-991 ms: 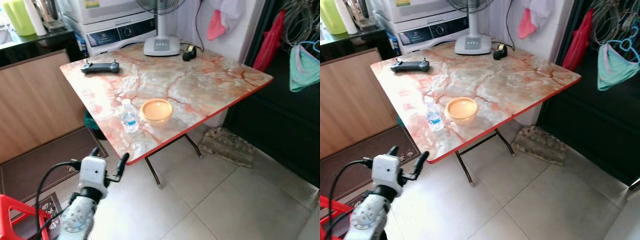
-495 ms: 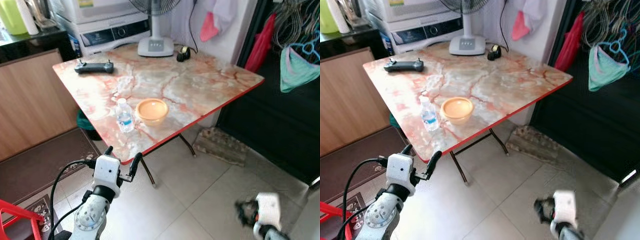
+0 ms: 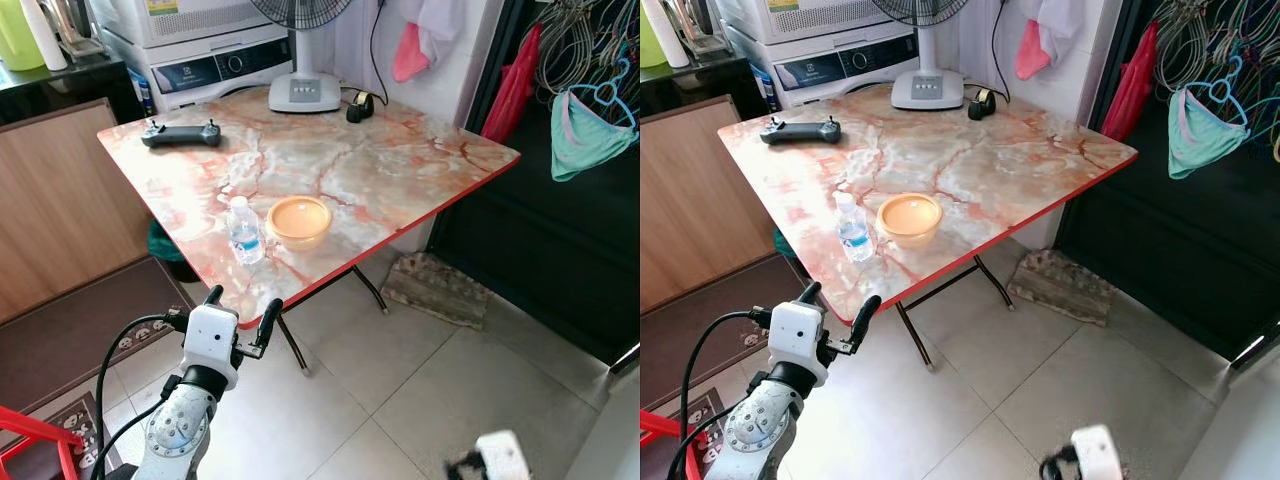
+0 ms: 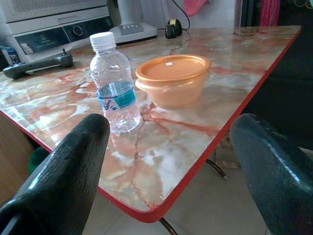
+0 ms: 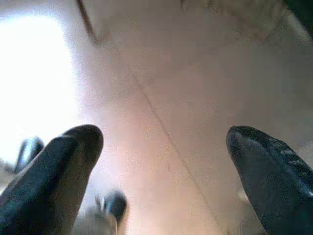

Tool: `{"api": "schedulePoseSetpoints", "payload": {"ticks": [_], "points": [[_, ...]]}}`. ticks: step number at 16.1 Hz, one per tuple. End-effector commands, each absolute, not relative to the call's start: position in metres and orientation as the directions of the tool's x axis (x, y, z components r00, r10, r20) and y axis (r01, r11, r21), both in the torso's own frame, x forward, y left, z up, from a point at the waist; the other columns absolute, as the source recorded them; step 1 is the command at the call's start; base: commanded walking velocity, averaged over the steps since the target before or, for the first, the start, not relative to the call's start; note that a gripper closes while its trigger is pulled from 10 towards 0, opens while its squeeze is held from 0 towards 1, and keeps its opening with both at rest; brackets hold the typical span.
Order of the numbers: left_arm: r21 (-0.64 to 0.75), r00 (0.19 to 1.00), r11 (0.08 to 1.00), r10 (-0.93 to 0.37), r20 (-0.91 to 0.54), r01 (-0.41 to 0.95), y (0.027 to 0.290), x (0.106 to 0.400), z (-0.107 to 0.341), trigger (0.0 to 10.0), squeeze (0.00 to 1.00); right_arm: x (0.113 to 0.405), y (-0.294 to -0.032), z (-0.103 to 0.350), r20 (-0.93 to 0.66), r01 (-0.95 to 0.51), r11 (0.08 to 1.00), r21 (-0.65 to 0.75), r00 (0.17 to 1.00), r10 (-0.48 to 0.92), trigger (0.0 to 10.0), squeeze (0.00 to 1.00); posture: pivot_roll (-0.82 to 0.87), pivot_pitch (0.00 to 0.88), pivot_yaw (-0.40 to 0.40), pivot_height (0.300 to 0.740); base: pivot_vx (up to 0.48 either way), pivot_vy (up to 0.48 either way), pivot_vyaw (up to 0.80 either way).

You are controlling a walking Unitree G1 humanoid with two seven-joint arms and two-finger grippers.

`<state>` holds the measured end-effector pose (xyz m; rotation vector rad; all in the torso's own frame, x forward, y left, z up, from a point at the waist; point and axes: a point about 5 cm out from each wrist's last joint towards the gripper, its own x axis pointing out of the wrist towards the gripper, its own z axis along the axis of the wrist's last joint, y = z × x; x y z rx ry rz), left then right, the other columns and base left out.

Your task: Restocking fridge

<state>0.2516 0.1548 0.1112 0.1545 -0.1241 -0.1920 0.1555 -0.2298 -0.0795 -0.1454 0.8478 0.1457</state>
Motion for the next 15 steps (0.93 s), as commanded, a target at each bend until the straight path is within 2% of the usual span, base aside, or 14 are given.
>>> {"api": "schedulePoseSetpoints", "payload": {"ticks": [1, 3, 6, 8, 10, 13, 15], "points": [[0.169, 0.973, 0.971, -0.191, 0.127, 0.168, 0.155, 0.252, 0.118, 10.0, 0.0, 0.144, -0.229, -0.086, -0.8, -0.223, 0.972, -0.08, 0.595, 0.07, 10.0, 0.0, 0.06, 0.0, -0.001, 0.74, 0.0, 0.0, 0.0], [0.146, 0.977, 0.979, -0.162, 0.139, 0.142, 0.159, 0.257, 0.12, 10.0, 0.0, 0.137, -0.221, -0.091, -0.84, -0.343, 0.937, -0.061, 0.526, 0.138, 10.0, 0.0, 0.05, 0.0, 0.009, 0.74, 0.0, 0.0, 0.0], [0.099, 0.978, 0.993, -0.085, 0.19, 0.067, 0.166, 0.268, 0.132, 10.0, 0.0, 0.138, -0.222, -0.091, -0.839, -0.255, 0.966, -0.053, 0.536, 0.095, 10.0, 0.0, 0.06, 0.0, -0.012, 0.74, 0.0, 0.0, 0.0], [0.095, 0.979, 0.995, -0.042, 0.198, 0.024, 0.172, 0.269, 0.134, 10.0, 0.0, 0.137, -0.225, -0.093, -0.844, -0.124, 0.99, -0.061, 0.536, 0.015, 10.0, 0.0, 0.07, 0.0, -0.016, 0.74, 0.0, 0.0, 0.0], [0.104, 0.979, 0.995, -0.018, 0.202, -0.003, 0.177, 0.267, 0.134, 10.0, 0.0, 0.13, -0.227, -0.095, -0.855, -0.1, 0.993, -0.067, 0.519, -0.006, 10.0, 0.0, 0.07, 0.0, -0.016, 0.74, 0.0, 0.0, 0.0], [0.101, 0.979, 0.994, 0.023, 0.202, -0.044, 0.185, 0.267, 0.134, 10.0, 0.0, 0.116, -0.242, -0.096, -0.857, 0.019, 0.997, -0.081, 0.509, -0.08, 10.0, 0.0, 0.04, 0.0, -0.01, 0.74, 0.0, 0.0, 0.0], [0.093, 0.978, 0.994, 0.033, 0.205, -0.053, 0.185, 0.267, 0.133, 10.0, 0.0, 0.104, -0.251, -0.097, -0.87, 0.029, 0.996, -0.082, 0.486, -0.086, 10.0, 0.0, 0.04, 0.0, -0.011, 0.74, 0.0, 0.0, 0.0]]}}
